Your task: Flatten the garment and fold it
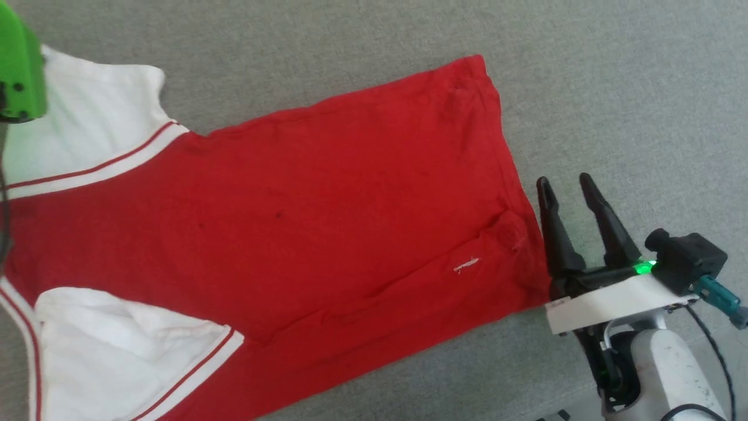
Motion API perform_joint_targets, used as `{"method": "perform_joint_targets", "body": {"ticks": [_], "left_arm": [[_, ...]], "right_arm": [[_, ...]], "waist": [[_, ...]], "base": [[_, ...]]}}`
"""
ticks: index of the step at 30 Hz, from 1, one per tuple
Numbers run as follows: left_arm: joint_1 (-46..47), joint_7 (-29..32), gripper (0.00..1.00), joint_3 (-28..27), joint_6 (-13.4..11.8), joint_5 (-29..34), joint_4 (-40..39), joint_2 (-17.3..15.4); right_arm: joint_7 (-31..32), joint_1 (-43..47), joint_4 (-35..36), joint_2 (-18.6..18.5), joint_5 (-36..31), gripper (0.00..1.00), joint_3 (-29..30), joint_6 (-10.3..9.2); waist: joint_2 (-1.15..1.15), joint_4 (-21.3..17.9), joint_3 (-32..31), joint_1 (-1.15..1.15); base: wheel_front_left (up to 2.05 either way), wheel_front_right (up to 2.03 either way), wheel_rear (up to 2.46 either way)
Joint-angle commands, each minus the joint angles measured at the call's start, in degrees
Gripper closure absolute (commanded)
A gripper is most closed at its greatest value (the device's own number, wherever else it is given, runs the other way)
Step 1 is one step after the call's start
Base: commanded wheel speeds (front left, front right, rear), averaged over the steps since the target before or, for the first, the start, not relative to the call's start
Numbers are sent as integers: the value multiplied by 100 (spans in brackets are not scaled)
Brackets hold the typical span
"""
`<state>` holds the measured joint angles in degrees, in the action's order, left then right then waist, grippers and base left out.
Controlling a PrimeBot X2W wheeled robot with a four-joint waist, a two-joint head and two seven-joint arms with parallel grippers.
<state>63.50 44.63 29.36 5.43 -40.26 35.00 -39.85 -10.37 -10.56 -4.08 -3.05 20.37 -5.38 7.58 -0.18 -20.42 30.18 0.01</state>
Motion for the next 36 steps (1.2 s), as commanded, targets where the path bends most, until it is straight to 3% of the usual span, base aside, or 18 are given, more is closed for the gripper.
{"method": "perform_joint_targets", "body": {"ticks": [1,6,17,26,32,36], "left_arm": [[-89,-205,100,22,0,88,-13,83],[-281,-1253,100,36,51,176,-193,368],[-1138,-3040,100,167,66,364,-936,738],[-2030,-3539,100,289,-330,448,-2444,876],[-2560,-3698,100,294,-780,545,-3404,901],[-2774,-3735,100,349,-954,601,-3811,936]], "right_arm": [[84,-105,40,17,-103,0,74,-9],[843,-232,224,-267,-235,0,188,-9],[3711,-1167,222,-1666,93,0,48,-9],[5472,-2247,-365,-2609,382,0,-548,-9],[5970,-2881,-1114,-2814,372,0,-820,-9],[6106,-3141,-1569,-2890,307,0,-1031,-9]], "waist": [[18,183,-201,-1],[18,575,-538,-1],[18,1514,-1002,-1],[18,2078,-909,-1],[18,2365,-727,-1],[18,2541,-617,-1]], "base": [[0,0,0],[0,0,0],[0,0,0],[0,0,0],[0,0,0],[0,0,0]]}}
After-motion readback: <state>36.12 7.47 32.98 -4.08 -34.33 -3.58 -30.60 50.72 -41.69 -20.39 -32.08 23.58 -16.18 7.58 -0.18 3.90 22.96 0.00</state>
